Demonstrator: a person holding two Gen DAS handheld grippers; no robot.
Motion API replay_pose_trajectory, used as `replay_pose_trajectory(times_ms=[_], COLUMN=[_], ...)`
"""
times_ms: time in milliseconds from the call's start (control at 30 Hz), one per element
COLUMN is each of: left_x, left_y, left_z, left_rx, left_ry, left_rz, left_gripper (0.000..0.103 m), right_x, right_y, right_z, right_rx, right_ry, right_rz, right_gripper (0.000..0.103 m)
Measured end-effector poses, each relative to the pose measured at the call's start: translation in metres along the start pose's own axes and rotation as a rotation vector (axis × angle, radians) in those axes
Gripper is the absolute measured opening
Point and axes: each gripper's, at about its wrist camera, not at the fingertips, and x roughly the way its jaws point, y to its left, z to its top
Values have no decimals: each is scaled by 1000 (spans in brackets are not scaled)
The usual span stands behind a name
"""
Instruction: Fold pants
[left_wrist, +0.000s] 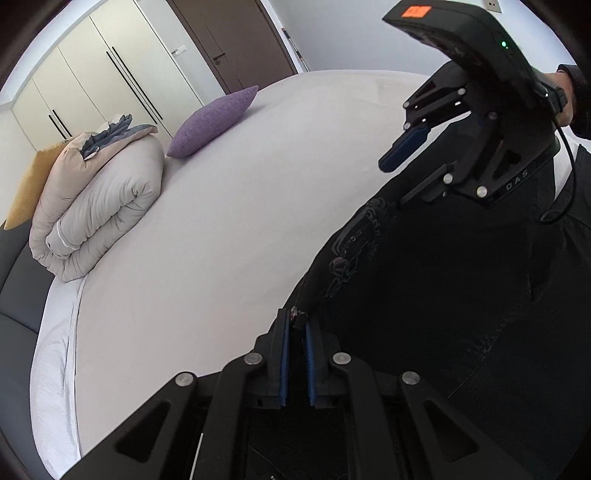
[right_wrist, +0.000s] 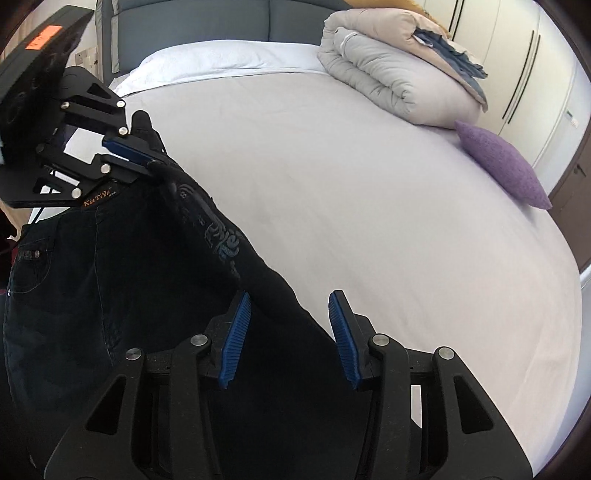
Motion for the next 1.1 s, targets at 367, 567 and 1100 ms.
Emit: replay_pose_trajectory(times_ms=[367, 567, 1100], left_x=[-41, -72, -119], left_y=[-4, -51, -159], left_z=[-18, -66, -192], left_rx=[-7, 94, 137], left_ry=[-38, 17, 115], left_rz=[38, 98, 207], left_gripper=[8, 8, 8], right_x=[-35, -38, -50], right_y=[68, 207, 368], right_z=[11, -49, -130], right_rx=[-237, -910, -1223], right_ry=[-25, -21, 39], right_rz=[-141, -492, -439], right_gripper=[4, 4, 3])
